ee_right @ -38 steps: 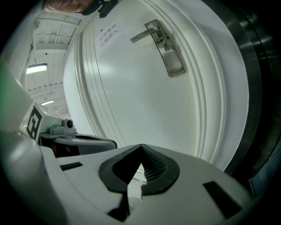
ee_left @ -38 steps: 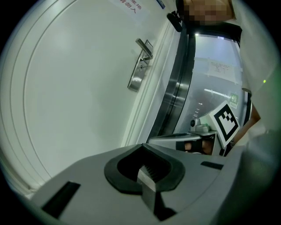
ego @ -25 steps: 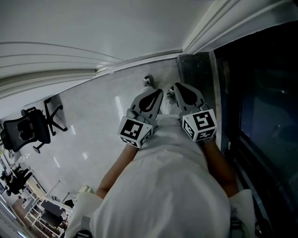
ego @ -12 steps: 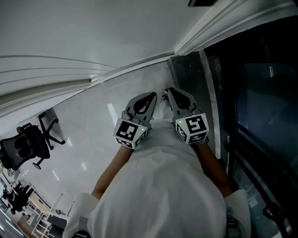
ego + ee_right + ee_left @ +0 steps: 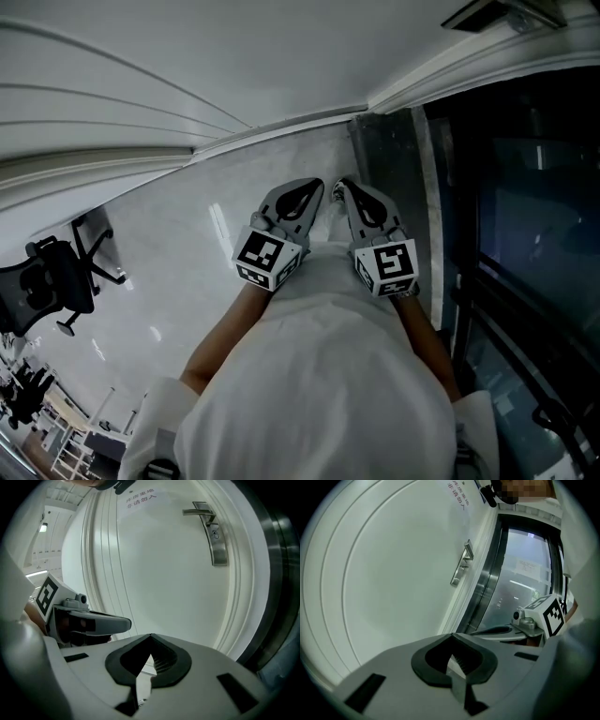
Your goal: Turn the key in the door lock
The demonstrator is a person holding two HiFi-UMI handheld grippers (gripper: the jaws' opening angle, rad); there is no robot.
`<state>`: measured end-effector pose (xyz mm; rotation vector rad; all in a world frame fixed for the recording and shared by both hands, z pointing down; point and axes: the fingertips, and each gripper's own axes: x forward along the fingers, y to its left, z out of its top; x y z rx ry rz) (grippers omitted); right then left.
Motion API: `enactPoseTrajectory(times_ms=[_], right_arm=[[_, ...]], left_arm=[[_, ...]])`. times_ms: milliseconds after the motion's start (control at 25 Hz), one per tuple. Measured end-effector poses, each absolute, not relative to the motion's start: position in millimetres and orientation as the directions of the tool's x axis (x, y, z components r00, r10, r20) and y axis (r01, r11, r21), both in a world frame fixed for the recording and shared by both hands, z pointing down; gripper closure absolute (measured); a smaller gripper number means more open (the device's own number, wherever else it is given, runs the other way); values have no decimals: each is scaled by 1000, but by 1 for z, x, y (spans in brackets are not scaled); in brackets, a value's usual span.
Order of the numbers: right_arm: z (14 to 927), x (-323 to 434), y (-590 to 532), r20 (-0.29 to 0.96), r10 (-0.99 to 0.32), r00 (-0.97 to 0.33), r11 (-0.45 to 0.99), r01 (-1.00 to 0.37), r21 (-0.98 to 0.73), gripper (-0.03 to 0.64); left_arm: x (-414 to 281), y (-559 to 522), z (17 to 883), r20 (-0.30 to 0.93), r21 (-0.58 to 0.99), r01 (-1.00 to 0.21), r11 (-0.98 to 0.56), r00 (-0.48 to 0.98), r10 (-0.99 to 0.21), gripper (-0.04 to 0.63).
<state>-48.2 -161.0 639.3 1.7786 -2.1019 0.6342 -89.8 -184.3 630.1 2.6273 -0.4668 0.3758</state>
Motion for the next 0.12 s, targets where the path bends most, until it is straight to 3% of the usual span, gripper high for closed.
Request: enactPoseTrajectory(times_ms=[120], right_arm=[[632,-61,-160,509,-846,-162,116,-986,-120,614]], left_arm=[[-102,-186,624,328,381,-366,-849,912,-246,589]])
